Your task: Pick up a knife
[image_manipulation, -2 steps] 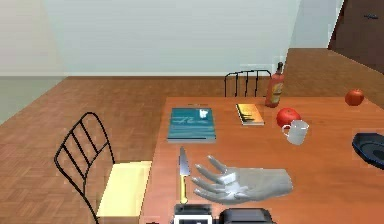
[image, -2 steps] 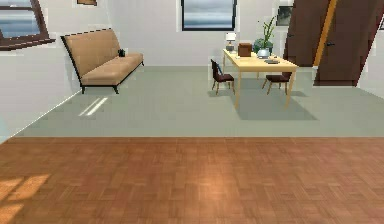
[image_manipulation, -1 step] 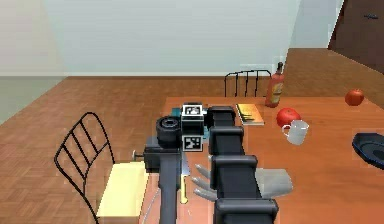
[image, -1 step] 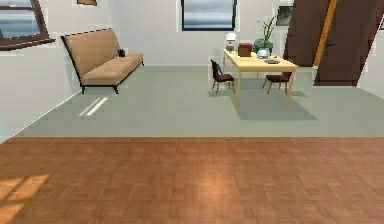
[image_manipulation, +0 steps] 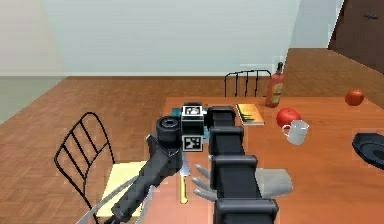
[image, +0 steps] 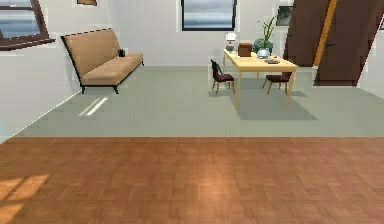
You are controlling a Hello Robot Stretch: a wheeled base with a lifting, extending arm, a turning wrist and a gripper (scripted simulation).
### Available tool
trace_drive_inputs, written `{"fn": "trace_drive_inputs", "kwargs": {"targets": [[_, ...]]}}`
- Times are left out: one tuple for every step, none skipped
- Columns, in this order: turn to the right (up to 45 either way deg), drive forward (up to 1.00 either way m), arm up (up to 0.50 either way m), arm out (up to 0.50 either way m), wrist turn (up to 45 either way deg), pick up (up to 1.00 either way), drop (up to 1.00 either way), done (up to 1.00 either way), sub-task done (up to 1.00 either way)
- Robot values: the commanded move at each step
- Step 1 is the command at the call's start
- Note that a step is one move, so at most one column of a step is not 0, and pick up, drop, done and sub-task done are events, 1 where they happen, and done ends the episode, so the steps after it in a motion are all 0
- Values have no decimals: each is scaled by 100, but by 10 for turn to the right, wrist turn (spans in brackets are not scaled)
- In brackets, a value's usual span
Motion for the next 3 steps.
{"fn": "trace_drive_inputs", "kwargs": {"targets": [[0,0,0,0,450,0,0,0,0],[0,0,0,0,450,0,0,0,0],[0,0,0,0,420,0,0,0,0]]}}
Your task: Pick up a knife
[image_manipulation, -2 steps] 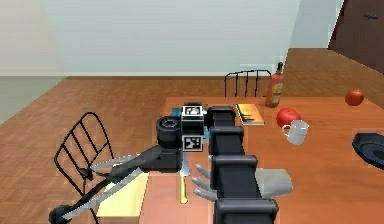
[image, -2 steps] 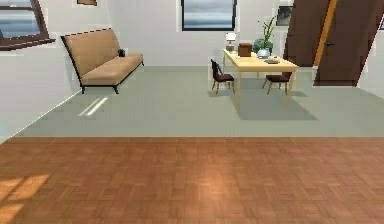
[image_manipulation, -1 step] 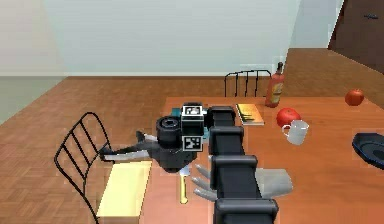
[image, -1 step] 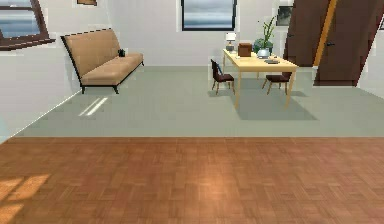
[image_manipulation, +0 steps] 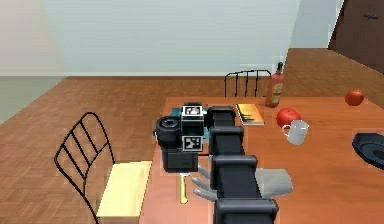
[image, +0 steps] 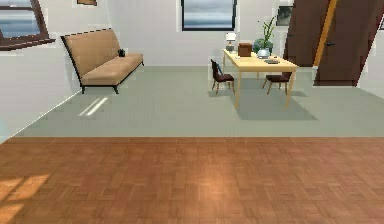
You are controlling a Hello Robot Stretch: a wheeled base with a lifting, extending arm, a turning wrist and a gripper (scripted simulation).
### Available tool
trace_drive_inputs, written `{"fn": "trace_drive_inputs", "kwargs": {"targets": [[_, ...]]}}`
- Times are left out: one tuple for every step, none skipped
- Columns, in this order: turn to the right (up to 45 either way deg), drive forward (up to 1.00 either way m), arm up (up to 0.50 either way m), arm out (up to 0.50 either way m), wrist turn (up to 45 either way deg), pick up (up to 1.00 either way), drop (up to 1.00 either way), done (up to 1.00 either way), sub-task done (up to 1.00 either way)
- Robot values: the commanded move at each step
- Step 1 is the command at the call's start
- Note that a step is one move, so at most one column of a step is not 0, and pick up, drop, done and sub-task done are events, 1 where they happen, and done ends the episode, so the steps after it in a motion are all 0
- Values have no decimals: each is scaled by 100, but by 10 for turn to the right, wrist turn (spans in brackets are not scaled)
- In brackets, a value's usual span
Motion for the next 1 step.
{"fn": "trace_drive_inputs", "kwargs": {"targets": [[0,0,-30,0,0,0,0,0,0]]}}
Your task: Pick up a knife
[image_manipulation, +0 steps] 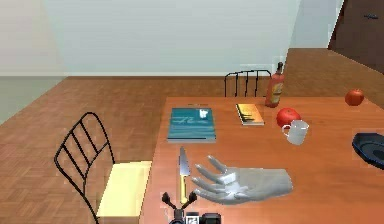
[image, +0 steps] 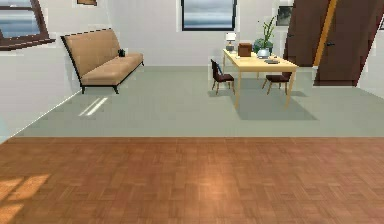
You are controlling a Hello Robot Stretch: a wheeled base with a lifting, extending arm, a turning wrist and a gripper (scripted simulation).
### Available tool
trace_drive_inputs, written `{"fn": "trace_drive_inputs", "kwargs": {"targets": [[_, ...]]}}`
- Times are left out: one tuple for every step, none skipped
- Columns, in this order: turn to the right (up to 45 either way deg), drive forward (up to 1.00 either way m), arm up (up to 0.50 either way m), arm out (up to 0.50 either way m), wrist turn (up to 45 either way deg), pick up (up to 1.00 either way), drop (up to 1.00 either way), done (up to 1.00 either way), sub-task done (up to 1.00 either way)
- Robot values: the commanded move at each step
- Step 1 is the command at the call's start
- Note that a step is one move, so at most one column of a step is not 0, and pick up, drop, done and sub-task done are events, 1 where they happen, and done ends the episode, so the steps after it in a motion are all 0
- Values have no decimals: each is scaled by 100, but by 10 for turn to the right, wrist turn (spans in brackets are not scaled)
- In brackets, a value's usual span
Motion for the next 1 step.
{"fn": "trace_drive_inputs", "kwargs": {"targets": [[0,0,0,0,0,100,0,0,0]]}}
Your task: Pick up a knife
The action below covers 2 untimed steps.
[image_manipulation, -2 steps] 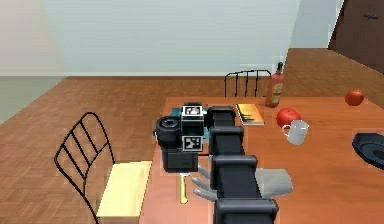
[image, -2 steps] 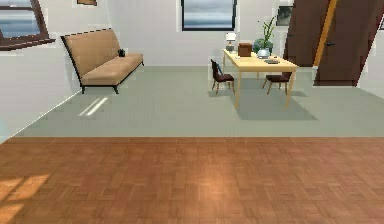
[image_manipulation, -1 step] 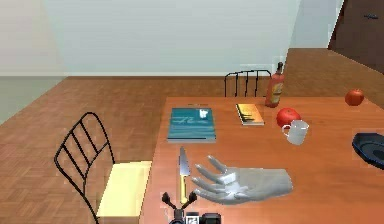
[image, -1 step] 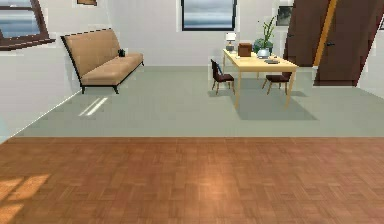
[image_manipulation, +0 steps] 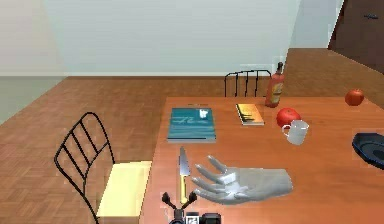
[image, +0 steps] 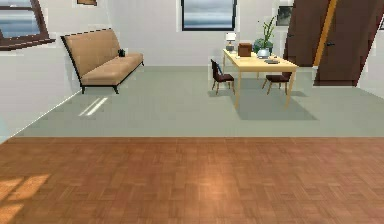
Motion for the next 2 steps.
{"fn": "trace_drive_inputs", "kwargs": {"targets": [[0,0,10,0,0,0,0,0,0],[0,0,0,0,0,0,0,100,0]]}}
